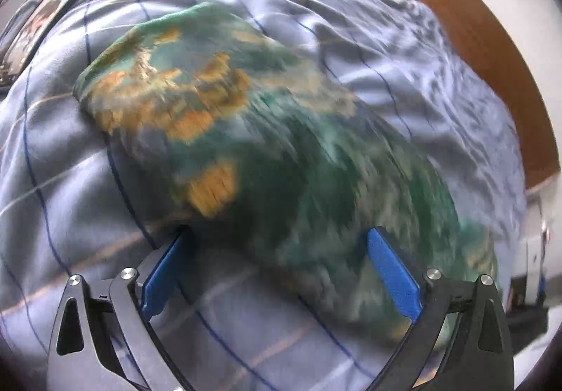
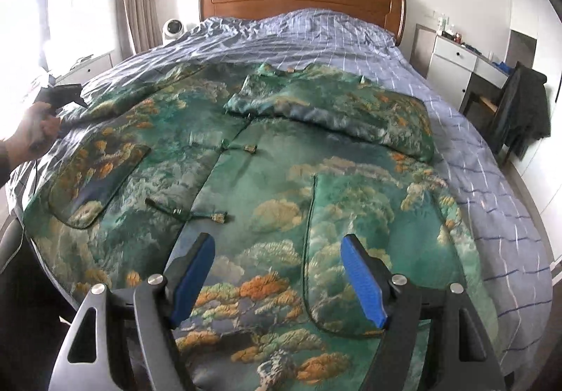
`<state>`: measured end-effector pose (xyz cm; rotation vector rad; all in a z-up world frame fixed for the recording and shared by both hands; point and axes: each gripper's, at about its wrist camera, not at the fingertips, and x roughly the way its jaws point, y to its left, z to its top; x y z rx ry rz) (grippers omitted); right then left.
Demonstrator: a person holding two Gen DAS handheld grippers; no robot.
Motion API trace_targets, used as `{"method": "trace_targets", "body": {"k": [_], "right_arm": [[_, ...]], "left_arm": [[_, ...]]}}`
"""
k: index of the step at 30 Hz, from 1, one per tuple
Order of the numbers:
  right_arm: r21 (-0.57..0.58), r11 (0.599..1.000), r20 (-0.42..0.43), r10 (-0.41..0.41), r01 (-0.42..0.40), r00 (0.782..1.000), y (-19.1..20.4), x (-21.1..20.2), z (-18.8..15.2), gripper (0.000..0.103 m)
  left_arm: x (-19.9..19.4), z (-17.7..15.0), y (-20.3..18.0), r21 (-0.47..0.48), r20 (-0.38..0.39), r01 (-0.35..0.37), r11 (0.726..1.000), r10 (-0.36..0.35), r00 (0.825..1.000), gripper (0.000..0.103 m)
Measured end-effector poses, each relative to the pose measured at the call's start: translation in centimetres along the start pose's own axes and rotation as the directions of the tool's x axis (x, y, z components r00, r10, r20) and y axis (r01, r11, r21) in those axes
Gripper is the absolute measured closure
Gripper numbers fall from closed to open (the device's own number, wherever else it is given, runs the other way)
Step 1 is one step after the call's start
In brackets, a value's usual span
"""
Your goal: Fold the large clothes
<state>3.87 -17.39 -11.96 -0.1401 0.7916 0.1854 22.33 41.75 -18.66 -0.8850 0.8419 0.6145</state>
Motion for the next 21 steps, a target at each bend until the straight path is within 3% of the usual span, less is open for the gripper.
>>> {"method": "trace_targets", "body": {"k": [3, 5, 6, 8, 10, 14, 17, 21], "right_arm": [[-0.011, 1.0, -0.01, 0.009, -0.009, 1.0, 0.4, 0.1, -0.4, 0.027], [-0.023, 1.0, -0.01, 0.014, -0.014, 1.0, 0.7, 0.1, -0.5, 0.027], [-0.028, 0.999, -0.008, 0.016, -0.016, 1.0, 0.9, 0.1, -0.5, 0.027], [-0.031, 0.999, 0.003, 0.023, -0.022, 1.0, 1.1, 0.0, -0.4, 0.027], [-0.034, 0.999, 0.014, 0.03, -0.03, 0.999, 1.3, -0.2, -0.3, 0.027], [-0.041, 0.999, 0.035, 0.032, -0.031, 0.999, 1.5, -0.7, -0.2, 0.027], [-0.029, 0.999, 0.049, 0.036, -0.035, 0.998, 1.4, -1.2, -0.2, 0.027], [-0.021, 0.999, 0.066, 0.036, -0.035, 0.997, 1.4, -1.6, -0.1, 0.027]], "left_arm": [[-0.6, 0.5, -0.2, -0.023, 0.062, -0.004, 1.0, 0.006, 0.998, 0.008], [-0.9, 0.8, -0.5, -0.023, 0.09, -0.008, 1.0, 0.01, 0.996, 0.03], [-1.0, 0.9, -0.9, -0.013, 0.096, -0.022, 1.0, 0.023, 0.995, 0.036], [-1.2, 1.2, -1.5, 0.022, 0.106, -0.047, 0.999, 0.044, 0.993, 0.073], [-1.9, 1.1, -2.1, 0.072, 0.122, -0.075, 0.995, 0.066, 0.99, 0.086], [-5.1, 0.6, -4.5, 0.212, 0.233, -0.138, 0.967, 0.087, 0.968, 0.092], [-8.9, -1.4, -8.8, 0.383, 0.374, -0.206, 0.9, 0.053, 0.926, 0.092], [-13.6, -6.8, -15.8, 0.619, 0.509, -0.279, 0.734, -0.103, 0.855, 0.092]]}}
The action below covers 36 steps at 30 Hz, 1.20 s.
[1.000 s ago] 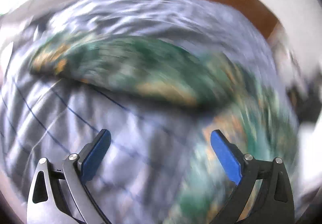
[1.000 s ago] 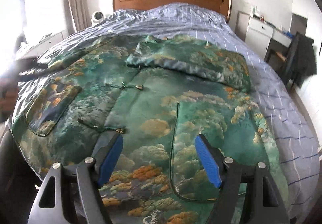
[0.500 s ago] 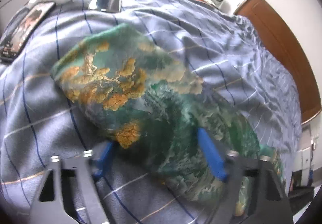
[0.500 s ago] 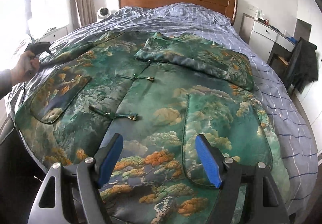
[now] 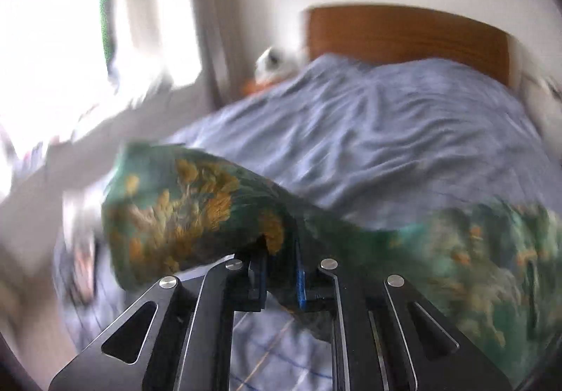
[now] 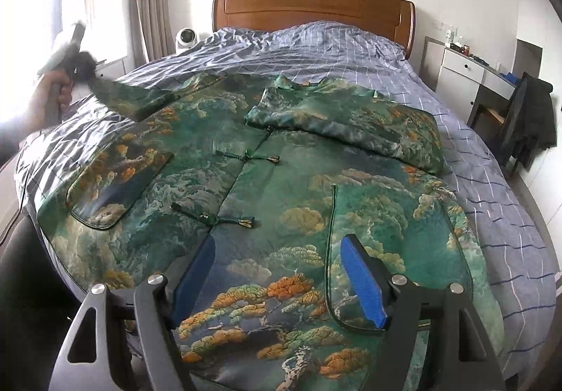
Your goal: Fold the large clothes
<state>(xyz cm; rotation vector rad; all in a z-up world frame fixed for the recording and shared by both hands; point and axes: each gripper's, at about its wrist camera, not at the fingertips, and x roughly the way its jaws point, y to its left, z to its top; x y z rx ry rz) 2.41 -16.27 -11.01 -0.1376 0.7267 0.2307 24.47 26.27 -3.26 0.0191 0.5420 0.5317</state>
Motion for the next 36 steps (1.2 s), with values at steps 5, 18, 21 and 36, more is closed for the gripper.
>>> {"method": "trace_targets", "body": {"k": [5, 18, 21, 36], "right_arm": [[0.006, 1.0, 0.014, 0.004, -0.004, 1.0, 0.1, -0.4, 0.0, 0.027], [0.075, 0.997, 0.024, -0.035, 0.033, 0.999, -2.3, -1.7, -1.0, 0.027], [0.1, 0.994, 0.016, -0.049, 0.048, 0.999, -3.6, -1.9, -0.9, 0.027], [0.338, 0.898, -0.074, 0.323, -0.281, 0.943, -8.2, 13.1, 14.7, 0.027]], "left_arm": [[-6.6, 0.0, -9.6, 0.307, 0.152, 0.081, 0.948, -0.133, 0.979, 0.092], [-9.7, -12.2, -26.4, 0.571, -0.166, 0.398, 0.718, -0.373, 0.913, 0.035], [-11.0, -13.8, -25.1, 0.552, -0.205, 0.453, 0.7, -0.413, 0.887, 0.028], [-12.3, -16.9, -16.2, 0.301, -0.228, 0.463, 0.834, -0.408, 0.884, 0.02]]}}
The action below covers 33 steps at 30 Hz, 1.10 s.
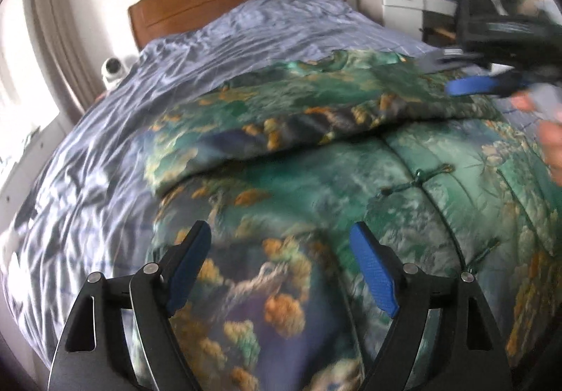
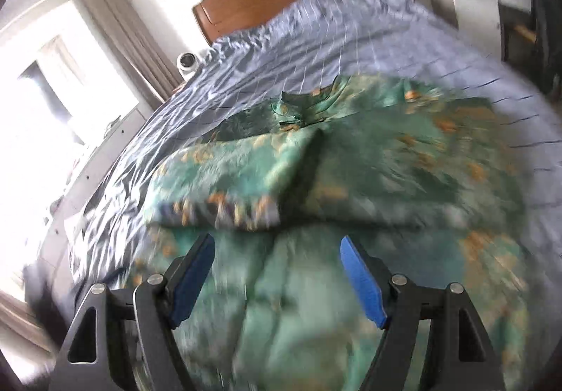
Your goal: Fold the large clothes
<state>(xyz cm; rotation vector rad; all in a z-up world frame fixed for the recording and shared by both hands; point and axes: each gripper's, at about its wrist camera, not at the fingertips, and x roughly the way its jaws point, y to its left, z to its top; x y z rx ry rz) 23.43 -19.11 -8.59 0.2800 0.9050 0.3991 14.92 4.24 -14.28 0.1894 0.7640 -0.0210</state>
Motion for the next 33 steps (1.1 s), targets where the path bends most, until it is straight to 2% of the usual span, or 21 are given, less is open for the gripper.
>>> {"method": "trace_targets", "body": {"k": [4, 6, 7, 8, 9, 11, 14, 17, 21, 23, 26, 29, 31, 33], "right_arm": [[0.085, 0.996, -0.129, -0.002, 0.013, 0.992, -0.9, 6.4, 2.0, 0.027], [0.124, 0.992, -0.162, -0.001, 0.022, 0.987, -1.3, 8.0, 2.1, 0.03], [0.145, 0.989, -0.176, -0.012, 0.038, 0.984, -1.5, 8.5, 1.9, 0.055], [0.155, 0.987, -0.181, -0.017, 0.045, 0.983, -1.4, 8.6, 1.8, 0.073], [0.159, 0.987, -0.184, -0.009, 0.039, 0.983, -1.3, 8.6, 1.8, 0.084], [0.119, 0.992, -0.154, -0.024, 0.043, 0.988, 0.0, 7.2, 2.0, 0.084], [-0.028, 0.998, -0.048, -0.061, 0.06, 0.997, 2.7, 4.4, 4.1, 0.085], [-0.07, 0.995, 0.013, -0.075, 0.076, 0.997, 3.3, 3.2, 6.1, 0.085], [-0.052, 0.99, -0.017, -0.135, 0.134, 0.991, 1.3, 5.2, 6.7, 0.085], [-0.043, 0.983, -0.068, -0.184, 0.181, 0.981, -0.6, 7.3, 5.4, 0.085], [-0.041, 0.979, -0.091, -0.204, 0.201, 0.975, -1.8, 9.1, 3.6, 0.084], [-0.045, 0.978, -0.057, -0.207, 0.205, 0.977, -1.9, 8.7, 3.1, 0.073], [-0.059, 0.976, -0.054, -0.215, 0.212, 0.975, -1.7, 8.2, 3.1, 0.051], [-0.094, 0.972, -0.026, -0.22, 0.216, 0.975, -1.4, 6.9, 3.2, 0.049]], "left_arm": [[-1.1, -1.3, 1.2, -0.026, 0.004, -0.002, 1.0, 0.002, 1.0, 0.02], [-1.2, -1.8, 1.7, -0.046, 0.0, 0.004, 0.999, -0.004, 1.0, 0.02], [-1.1, -2.0, 2.0, -0.054, -0.005, 0.005, 0.999, -0.005, 1.0, 0.02], [-1.1, -2.2, 2.2, -0.062, -0.01, 0.006, 0.998, -0.006, 1.0, 0.02], [-1.0, -2.3, 2.4, -0.074, -0.014, 0.008, 0.997, -0.009, 1.0, 0.02], [-1.1, -2.4, 2.8, -0.098, -0.016, 0.021, 0.995, -0.022, 1.0, 0.02], [-1.4, -2.2, 3.0, -0.121, -0.007, 0.035, 0.992, -0.036, 0.999, 0.02], [-1.5, -1.9, 3.0, -0.129, -0.005, 0.046, 0.991, -0.047, 0.999, 0.02], [-1.4, -1.9, 2.7, -0.126, -0.014, 0.041, 0.991, -0.043, 0.999, 0.02], [-1.2, -2.0, 2.7, -0.124, -0.022, 0.037, 0.992, -0.04, 0.999, 0.02], [-1.1, -2.0, 2.7, -0.118, -0.032, 0.037, 0.992, -0.041, 0.999, 0.02], [-1.0, -1.8, 2.6, -0.117, -0.046, 0.04, 0.992, -0.045, 0.998, 0.02], [-1.0, -1.5, 2.8, -0.126, -0.056, 0.054, 0.991, -0.062, 0.997, 0.02], [-1.3, -0.7, 3.4, -0.134, -0.053, 0.075, 0.988, -0.083, 0.995, 0.02]]}}
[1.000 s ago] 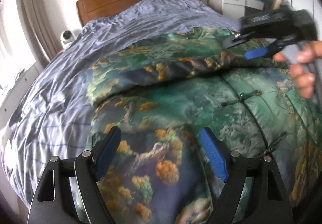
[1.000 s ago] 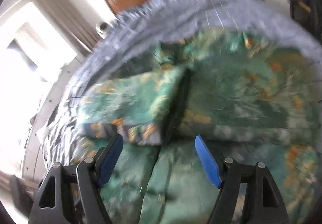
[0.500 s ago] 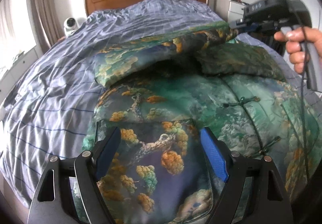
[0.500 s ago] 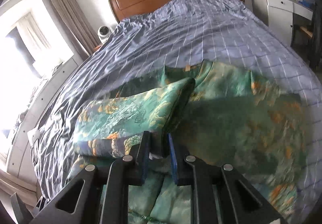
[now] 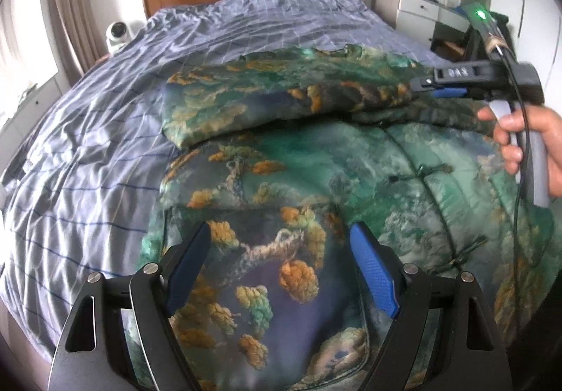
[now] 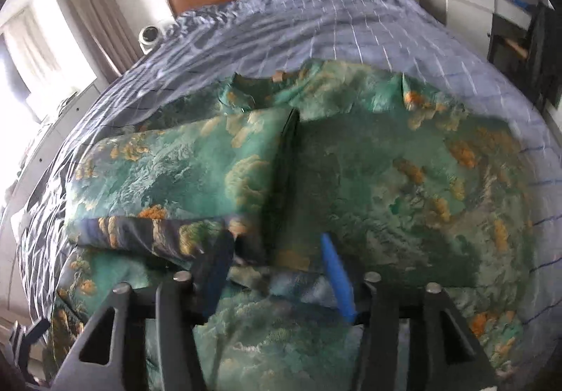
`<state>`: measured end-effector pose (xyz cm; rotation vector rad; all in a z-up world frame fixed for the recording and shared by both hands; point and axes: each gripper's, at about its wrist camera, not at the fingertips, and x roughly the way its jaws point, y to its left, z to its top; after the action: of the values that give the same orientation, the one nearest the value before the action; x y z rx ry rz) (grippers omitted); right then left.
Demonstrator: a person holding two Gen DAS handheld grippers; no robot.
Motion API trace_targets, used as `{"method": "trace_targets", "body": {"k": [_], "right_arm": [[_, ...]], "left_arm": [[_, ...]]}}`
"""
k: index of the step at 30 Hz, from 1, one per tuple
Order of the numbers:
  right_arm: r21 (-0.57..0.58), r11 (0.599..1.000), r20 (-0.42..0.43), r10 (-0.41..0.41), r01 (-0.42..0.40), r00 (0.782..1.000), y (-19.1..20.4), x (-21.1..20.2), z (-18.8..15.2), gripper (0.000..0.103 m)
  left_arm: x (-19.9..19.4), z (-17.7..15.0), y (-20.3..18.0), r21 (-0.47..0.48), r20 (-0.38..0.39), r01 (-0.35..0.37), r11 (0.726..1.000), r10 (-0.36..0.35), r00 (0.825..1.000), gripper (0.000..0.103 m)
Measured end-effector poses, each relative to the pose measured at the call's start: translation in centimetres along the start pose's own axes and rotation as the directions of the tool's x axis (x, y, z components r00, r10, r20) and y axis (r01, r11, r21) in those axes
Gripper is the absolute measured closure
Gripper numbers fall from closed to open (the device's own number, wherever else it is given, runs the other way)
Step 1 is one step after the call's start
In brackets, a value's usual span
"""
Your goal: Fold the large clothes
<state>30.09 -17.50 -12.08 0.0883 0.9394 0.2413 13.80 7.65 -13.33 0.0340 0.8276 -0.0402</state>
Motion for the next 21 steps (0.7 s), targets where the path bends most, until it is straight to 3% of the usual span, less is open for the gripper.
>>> {"method": "trace_targets", "body": {"k": [5, 10, 13, 14, 16, 18, 21], "right_arm": [[-0.098, 0.991, 0.115, -0.077, 0.089, 0.99, -0.1, -3.5, 1.1, 0.049], [-0.212, 0.977, 0.176, 0.011, 0.027, 0.984, 2.6, -4.6, 3.3, 0.049], [-0.252, 0.967, 0.138, 0.063, -0.027, 0.988, 4.5, -2.3, 4.1, 0.049], [-0.256, 0.966, 0.114, 0.064, -0.033, 0.991, 4.8, -0.9, 4.2, 0.049], [-0.247, 0.968, 0.063, 0.057, -0.04, 0.996, 4.7, 1.4, 3.8, 0.049], [-0.214, 0.976, -0.001, 0.04, -0.039, 0.999, 3.9, 3.9, 3.1, 0.049], [-0.139, 0.987, -0.077, 0.067, -0.077, 0.995, 1.9, 6.5, 1.6, 0.05]], "left_arm": [[-0.4, 5.2, 2.8, -0.051, 0.045, 0.041, 0.998, -0.038, 0.998, 0.018], [3.8, 11.8, 4.4, -0.04, 0.04, 0.033, 0.999, -0.032, 0.999, 0.018], [8.7, 13.4, 5.6, -0.081, -0.009, 0.015, 0.997, -0.016, 1.0, 0.019], [9.9, 13.5, 5.9, -0.093, -0.03, 0.008, 0.996, -0.011, 0.999, 0.024], [13.1, 12.8, 6.9, -0.131, -0.099, -0.007, 0.991, -0.006, 0.995, 0.033], [16.0, 11.3, 7.6, -0.15, -0.166, -0.009, 0.989, -0.016, 0.986, 0.034], [17.1, 9.8, 7.7, -0.15, -0.151, 0.008, 0.989, -0.031, 0.988, 0.034]]}}
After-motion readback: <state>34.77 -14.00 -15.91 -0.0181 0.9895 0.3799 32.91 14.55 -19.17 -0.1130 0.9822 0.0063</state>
